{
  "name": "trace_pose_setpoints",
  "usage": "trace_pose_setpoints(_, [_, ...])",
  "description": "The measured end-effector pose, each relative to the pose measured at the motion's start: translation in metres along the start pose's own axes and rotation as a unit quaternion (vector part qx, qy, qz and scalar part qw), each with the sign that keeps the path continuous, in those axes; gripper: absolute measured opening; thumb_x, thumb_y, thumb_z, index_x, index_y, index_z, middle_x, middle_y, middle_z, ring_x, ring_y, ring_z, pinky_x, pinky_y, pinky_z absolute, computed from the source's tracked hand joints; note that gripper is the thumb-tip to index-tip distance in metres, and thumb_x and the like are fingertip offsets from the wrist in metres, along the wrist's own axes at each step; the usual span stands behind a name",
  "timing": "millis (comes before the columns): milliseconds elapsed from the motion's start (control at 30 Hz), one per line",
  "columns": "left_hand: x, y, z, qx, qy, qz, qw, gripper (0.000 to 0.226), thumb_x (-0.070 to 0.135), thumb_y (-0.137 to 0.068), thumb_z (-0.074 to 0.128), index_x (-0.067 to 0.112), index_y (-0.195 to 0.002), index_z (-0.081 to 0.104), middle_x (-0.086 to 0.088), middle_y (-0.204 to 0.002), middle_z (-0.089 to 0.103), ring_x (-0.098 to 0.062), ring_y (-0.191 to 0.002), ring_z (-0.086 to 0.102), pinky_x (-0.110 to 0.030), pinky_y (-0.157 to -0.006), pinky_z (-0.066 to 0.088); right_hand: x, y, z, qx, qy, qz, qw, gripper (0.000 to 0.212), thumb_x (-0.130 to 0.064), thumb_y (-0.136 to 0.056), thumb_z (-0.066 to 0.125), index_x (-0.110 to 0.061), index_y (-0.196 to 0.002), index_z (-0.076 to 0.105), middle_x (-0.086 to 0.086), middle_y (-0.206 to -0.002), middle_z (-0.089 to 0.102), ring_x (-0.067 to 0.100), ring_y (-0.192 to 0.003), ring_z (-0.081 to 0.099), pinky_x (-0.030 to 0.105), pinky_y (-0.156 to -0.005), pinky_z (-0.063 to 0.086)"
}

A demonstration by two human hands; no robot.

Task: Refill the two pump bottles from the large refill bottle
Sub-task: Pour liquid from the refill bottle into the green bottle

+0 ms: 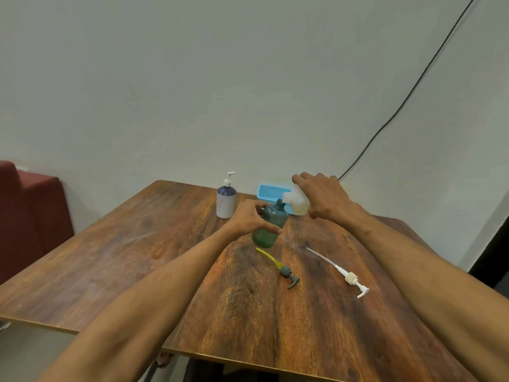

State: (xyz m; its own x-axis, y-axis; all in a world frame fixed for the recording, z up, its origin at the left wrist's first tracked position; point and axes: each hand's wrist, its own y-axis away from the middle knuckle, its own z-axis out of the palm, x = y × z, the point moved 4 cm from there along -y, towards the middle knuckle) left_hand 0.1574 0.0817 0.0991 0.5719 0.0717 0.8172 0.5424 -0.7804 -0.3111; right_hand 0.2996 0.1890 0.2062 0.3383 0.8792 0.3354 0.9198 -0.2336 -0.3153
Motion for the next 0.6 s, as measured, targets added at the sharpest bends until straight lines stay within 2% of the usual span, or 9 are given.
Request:
trace_pose_setpoints(133, [0.0,0.001,0.0,-0.002,0.017,-0.002,1.0,0.062,0.034,-0.056,0.097,0.021,-0.112,0.074,0.007,-0.102,0.074,-0.011,-0.097,0.066,-0.032,-0.081,0.06,0.001,0.0,0.004,0.0,-0.022,0.006,1.0,0.071,-0.018,-0.068,0.084,-0.022,-0.127,0.043,0.002,-0.113,0.056,0.027,-0.096,0.056,0.046,-0.083,0.046])
trace_pose_setpoints(300, [0.002,0.003,0.0,-0.005,0.037,-0.004,0.999,0.053,0.028,-0.058,0.097,0.023,-0.106,0.074,0.007,-0.1,0.075,-0.004,-0.091,0.065,-0.018,-0.071,0.057,0.003,0.001,0.009,0.003,-0.05,0.014,0.999,0.079,-0.021,-0.063,0.088,-0.021,-0.128,0.043,0.002,-0.115,0.057,0.023,-0.091,0.052,0.044,-0.08,0.047])
trace_pose_setpoints(467, [0.002,0.002,-0.002,-0.006,0.058,-0.009,0.998,0.054,0.03,-0.056,0.097,0.025,-0.105,0.075,0.004,-0.103,0.076,-0.015,-0.1,0.068,-0.036,-0.084,0.06,0.008,0.002,0.014,0.014,-0.082,0.026,0.996,0.084,-0.024,-0.053,0.092,-0.021,-0.122,0.044,0.001,-0.111,0.058,0.022,-0.082,0.048,0.038,-0.069,0.041])
trace_pose_setpoints(600, [0.003,0.001,-0.001,-0.01,0.075,-0.009,0.997,0.055,0.031,-0.055,0.097,0.024,-0.105,0.075,0.005,-0.103,0.076,-0.016,-0.101,0.068,-0.043,-0.087,0.06,0.01,0.005,0.016,0.023,-0.112,0.034,0.993,0.082,-0.024,-0.053,0.092,-0.021,-0.119,0.044,0.001,-0.109,0.057,0.022,-0.082,0.047,0.035,-0.067,0.034])
